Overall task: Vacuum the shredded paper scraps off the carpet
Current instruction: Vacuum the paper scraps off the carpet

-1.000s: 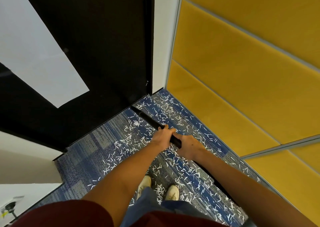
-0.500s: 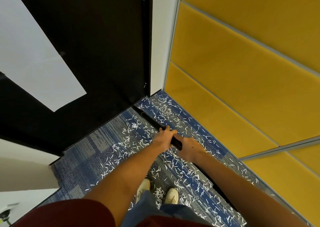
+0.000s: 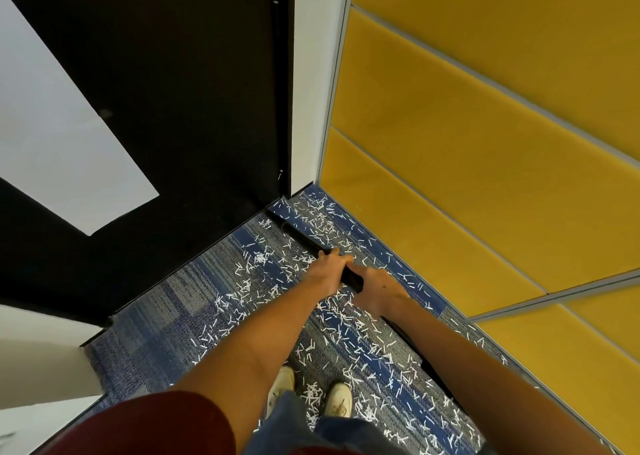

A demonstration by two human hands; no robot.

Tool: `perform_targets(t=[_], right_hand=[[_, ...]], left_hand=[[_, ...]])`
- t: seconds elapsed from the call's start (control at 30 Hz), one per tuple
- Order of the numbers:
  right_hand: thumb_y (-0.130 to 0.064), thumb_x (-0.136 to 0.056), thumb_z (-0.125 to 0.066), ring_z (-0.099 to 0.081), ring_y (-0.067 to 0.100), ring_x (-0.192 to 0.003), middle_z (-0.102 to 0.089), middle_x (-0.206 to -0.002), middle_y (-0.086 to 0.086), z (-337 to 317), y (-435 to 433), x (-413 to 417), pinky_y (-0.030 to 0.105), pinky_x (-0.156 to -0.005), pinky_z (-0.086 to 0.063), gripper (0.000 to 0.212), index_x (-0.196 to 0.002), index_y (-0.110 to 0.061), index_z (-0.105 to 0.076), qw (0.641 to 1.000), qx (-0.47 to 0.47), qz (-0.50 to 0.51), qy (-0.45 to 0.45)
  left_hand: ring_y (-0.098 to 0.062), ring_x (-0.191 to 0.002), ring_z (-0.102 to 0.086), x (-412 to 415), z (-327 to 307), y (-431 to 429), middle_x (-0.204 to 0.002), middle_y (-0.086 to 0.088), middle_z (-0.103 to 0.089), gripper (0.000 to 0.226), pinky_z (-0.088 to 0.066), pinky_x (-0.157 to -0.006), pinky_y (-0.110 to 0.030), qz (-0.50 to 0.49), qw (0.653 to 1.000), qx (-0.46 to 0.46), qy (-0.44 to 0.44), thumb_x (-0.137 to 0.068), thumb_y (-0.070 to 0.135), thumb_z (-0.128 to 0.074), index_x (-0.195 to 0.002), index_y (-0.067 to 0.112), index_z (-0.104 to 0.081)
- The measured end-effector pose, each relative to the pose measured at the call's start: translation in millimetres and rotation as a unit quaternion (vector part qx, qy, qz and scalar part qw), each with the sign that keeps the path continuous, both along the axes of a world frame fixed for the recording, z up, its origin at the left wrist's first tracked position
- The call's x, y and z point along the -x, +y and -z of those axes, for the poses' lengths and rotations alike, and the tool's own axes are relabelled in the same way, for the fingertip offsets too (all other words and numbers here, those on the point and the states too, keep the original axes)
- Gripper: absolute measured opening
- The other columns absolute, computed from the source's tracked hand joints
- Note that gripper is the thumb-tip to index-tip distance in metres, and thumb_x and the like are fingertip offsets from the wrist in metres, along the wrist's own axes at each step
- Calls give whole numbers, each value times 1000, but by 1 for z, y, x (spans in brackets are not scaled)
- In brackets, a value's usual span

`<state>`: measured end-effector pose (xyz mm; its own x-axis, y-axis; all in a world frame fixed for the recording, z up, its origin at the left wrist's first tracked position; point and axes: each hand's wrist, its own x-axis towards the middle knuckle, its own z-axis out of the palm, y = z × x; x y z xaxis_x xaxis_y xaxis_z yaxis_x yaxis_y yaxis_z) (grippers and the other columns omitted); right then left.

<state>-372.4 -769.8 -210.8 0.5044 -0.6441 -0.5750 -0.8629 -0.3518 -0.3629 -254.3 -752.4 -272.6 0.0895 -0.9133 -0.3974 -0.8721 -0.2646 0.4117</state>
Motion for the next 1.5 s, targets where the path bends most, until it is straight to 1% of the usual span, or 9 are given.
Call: perform_targets(t=[0.2,0.3,0.37,0.57,0.73,0.9,1.07,1.33,1.5], right_hand=[[-2,-83,-54,-63,25,-74,-58,-90,5,-1,-12,-9,34,-68,-57,59,-136,-26,-40,1000,1,2,7],[-1,-84,-53,-62,24,-70,-59,-90,6,-3,-19,-12,32,-61,-56,56,-134,-25,-42,1000,-1,7,6],[-2,-84,-54,-60,23,-67,-58,-90,6,-5,-23,-12,27,-53,-49,56,-133,-25,-43,1000,-2,6,8],[-1,-86,-53,-53,13,-57,-55,-89,3,-11,-30,-13,18,-46,-38,64,-141,-28,-37,1000,-6,-2,11],[-1,-84,-54,-59,20,-68,-57,-91,4,-14,-30,-13,20,-49,-39,60,-137,-27,-41,1000,6,-9,9],[-1,-85,-53,-54,15,-58,-56,-87,3,-15,-37,-15,21,-48,-40,59,-137,-27,-41,1000,0,4,4],[-2,-85,-51,-59,21,-68,-59,-92,7,-12,-40,-20,21,-46,-37,53,-132,-26,-43,1000,10,16,21],[-4,-87,-52,-58,18,-66,-59,-94,6,-7,-47,-25,19,-45,-35,54,-135,-26,-42,998,4,47,35],[-3,-87,-51,-55,18,-67,-55,-91,5,-6,-44,-23,18,-45,-33,56,-137,-24,-40,999,15,31,31]], left_hand=[[-32,-114,-48,-8,-3,-14,-123,-10,-48,40,-50,-84,-37,7,1000,2,6,-87,4,-60,-122,20,-50],[-31,-111,-50,-12,-2,-21,-120,-10,-49,40,-50,-86,-37,12,1000,4,11,-86,4,-60,-122,19,-50],[-31,-110,-49,-13,-3,-25,-120,-9,-50,39,-51,-86,-37,13,1000,10,15,-86,4,-60,-121,19,-51],[-29,-102,-53,-14,-4,-30,-116,-9,-51,39,-54,-79,-34,8,1000,12,22,-85,3,-61,-118,21,-52],[-31,-103,-53,-14,-6,-32,-117,-9,-50,36,-54,-77,-35,11,1000,24,12,-85,4,-61,-118,19,-53],[-32,-107,-52,-16,-9,-40,-119,-10,-49,33,-53,-83,-36,13,999,22,29,-86,4,-60,-116,17,-55],[-32,-109,-50,-21,-7,-47,-122,-9,-48,36,-49,-85,-38,22,999,17,43,-87,5,-60,-119,20,-54],[-32,-113,-50,-24,-5,-56,-125,-10,-47,41,-46,-93,-40,31,998,6,50,-86,4,-62,-123,20,-54],[-32,-113,-48,-23,-4,-54,-126,-8,-46,38,-45,-90,-40,30,998,8,52,-87,5,-60,-121,21,-53]])
